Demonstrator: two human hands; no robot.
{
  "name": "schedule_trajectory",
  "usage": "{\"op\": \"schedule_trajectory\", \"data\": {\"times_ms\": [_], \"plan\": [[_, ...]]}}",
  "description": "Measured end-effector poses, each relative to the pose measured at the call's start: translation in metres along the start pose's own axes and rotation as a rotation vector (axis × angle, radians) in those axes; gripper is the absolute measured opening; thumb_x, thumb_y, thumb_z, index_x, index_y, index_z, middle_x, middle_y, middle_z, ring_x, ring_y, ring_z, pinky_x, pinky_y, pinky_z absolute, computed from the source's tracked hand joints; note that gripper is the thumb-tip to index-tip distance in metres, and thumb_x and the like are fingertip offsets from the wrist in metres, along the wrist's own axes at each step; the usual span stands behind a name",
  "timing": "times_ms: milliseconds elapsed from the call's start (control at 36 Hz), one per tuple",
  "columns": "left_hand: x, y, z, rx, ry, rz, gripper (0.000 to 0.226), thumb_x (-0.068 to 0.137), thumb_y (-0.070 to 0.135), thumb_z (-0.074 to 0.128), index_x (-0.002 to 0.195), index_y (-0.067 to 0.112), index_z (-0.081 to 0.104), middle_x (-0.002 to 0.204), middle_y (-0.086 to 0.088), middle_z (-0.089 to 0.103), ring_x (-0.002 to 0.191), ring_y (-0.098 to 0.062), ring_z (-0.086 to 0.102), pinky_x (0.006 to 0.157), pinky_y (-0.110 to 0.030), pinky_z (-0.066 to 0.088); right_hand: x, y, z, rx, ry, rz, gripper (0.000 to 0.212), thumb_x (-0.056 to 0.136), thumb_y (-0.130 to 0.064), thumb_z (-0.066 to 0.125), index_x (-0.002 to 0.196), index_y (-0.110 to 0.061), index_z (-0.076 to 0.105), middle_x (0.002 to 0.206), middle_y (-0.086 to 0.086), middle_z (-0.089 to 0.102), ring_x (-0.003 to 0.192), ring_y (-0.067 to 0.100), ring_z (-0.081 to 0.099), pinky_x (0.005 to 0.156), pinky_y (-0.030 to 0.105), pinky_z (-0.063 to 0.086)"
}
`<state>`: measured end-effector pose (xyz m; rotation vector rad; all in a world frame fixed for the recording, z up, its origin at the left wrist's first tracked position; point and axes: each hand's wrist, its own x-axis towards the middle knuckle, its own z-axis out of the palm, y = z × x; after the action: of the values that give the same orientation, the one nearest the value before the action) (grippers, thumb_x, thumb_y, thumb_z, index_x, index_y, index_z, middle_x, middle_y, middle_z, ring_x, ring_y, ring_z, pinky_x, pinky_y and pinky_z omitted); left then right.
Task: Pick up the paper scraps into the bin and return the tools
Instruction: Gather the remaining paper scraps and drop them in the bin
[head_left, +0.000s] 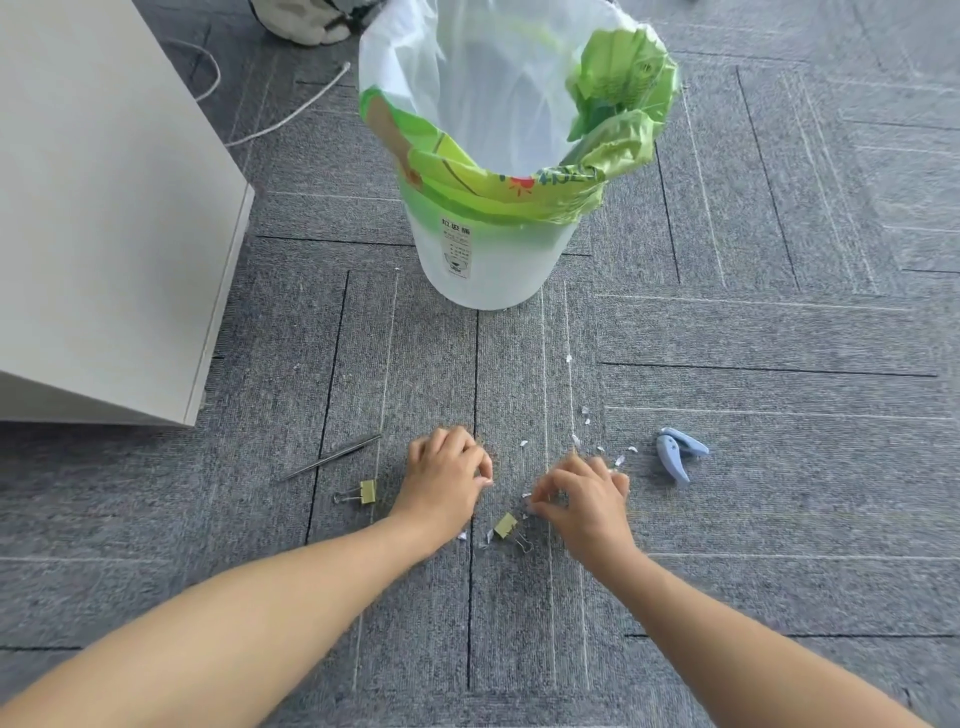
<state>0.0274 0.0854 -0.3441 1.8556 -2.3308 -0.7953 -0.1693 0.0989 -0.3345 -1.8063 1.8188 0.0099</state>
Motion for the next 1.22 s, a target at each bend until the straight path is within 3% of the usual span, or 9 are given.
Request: {"op": "schedule_trajectory", "data": {"times_ms": [194,417,611,861,1083,1222], "plan": [[0.001,0.001,-0.005,-0.017,0.002,-0.031,0.013,0.094,0.041,0.05,0.101,0.033,0.057,0.11,0.015,0.045,0.111,-0.01,0.034,0.101,-0.032,0.023,0.004,0.0,0.002,0.009,0.03,0.009,0.024,0.076,-0.05,0.071,0.094,-0.041,0.058,0.098,-0.024,0.051,0.098,0.006,0.039,0.087,0.031,0.025],[0.008,0.008,-0.004,-0.028,0.009,-0.049,0.013,0.093,0.045,0.052,0.098,0.035,0.058,0.108,0.015,0.045,0.11,-0.011,0.035,0.1,-0.034,0.026,0.008,-0.006,0.0,-0.046,0.001,-0.027,0.011,0.082,-0.048,0.066,0.089,-0.039,0.062,0.099,-0.021,0.05,0.101,0.008,0.038,0.09,0.032,0.024],[0.028,0.023,0.001,-0.074,0.032,-0.086,0.01,0.092,0.043,0.054,0.095,0.035,0.059,0.106,0.015,0.045,0.11,-0.012,0.036,0.098,-0.035,0.023,0.005,-0.006,0.002,-0.118,0.005,-0.085,0.009,0.09,-0.043,0.059,0.096,-0.037,0.062,0.103,-0.017,0.05,0.106,0.012,0.038,0.094,0.033,0.024],[0.049,0.037,0.006,-0.089,0.042,-0.107,0.01,0.092,0.043,0.055,0.096,0.035,0.06,0.106,0.014,0.045,0.109,-0.012,0.036,0.096,-0.034,0.025,0.017,0.024,-0.015,0.085,0.225,0.224,0.007,0.083,-0.044,0.066,0.088,-0.04,0.063,0.094,-0.02,0.051,0.095,0.009,0.041,0.078,0.032,0.02],[0.054,0.036,0.004,-0.114,0.064,-0.131,0.011,0.089,0.042,0.06,0.098,0.037,0.057,0.107,0.015,0.047,0.108,-0.012,0.037,0.095,-0.033,0.025,0.035,0.026,-0.014,0.076,0.246,0.273,0.012,0.081,-0.044,0.07,0.086,-0.037,0.062,0.093,-0.019,0.054,0.096,0.011,0.043,0.084,0.036,0.029],[0.055,0.034,0.005,-0.105,0.067,-0.122,0.012,0.088,0.044,0.06,0.099,0.038,0.059,0.103,0.017,0.043,0.107,-0.011,0.035,0.092,-0.032,0.024,0.043,0.028,-0.015,0.095,0.251,0.251,0.024,0.078,-0.043,0.073,0.094,-0.038,0.056,0.094,-0.019,0.054,0.095,0.011,0.044,0.08,0.035,0.027]]}}
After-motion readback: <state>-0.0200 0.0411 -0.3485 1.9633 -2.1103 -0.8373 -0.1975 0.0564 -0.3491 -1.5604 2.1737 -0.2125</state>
